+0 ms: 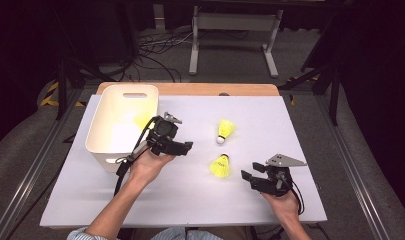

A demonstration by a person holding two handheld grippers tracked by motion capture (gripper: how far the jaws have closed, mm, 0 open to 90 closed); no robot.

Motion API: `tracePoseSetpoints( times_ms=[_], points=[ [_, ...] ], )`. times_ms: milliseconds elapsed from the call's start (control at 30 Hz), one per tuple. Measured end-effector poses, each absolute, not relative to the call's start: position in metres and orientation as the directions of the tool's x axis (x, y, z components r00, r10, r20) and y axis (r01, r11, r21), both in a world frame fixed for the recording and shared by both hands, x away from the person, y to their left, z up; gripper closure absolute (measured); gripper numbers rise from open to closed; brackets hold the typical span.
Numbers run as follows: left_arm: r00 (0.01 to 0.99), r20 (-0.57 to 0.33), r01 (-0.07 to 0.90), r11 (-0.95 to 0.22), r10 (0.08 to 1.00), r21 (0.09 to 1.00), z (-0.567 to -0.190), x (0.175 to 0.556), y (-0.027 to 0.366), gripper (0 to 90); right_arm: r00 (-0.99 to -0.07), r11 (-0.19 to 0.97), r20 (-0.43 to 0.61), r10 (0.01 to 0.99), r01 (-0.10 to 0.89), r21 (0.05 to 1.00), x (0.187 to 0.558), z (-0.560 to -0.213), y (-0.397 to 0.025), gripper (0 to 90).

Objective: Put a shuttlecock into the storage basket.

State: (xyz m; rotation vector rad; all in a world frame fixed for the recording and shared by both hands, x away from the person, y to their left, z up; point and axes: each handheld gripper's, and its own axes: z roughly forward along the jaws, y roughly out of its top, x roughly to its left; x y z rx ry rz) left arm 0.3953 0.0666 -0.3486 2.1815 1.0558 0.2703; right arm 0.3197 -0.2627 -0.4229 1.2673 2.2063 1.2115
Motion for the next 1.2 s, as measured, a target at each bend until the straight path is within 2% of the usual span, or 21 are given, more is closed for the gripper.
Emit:
tracePoseSetpoints(
  times_ms=[1200],
  points=[
    [0.647,-0.123,0.650,-0.460,0.752,0.605,-0.382,0.387,0.055,31.8,-0.610,0.365,0.134,0.781,0.620,0.695,0.338,-0.431,-0.219,60.5]
  ],
)
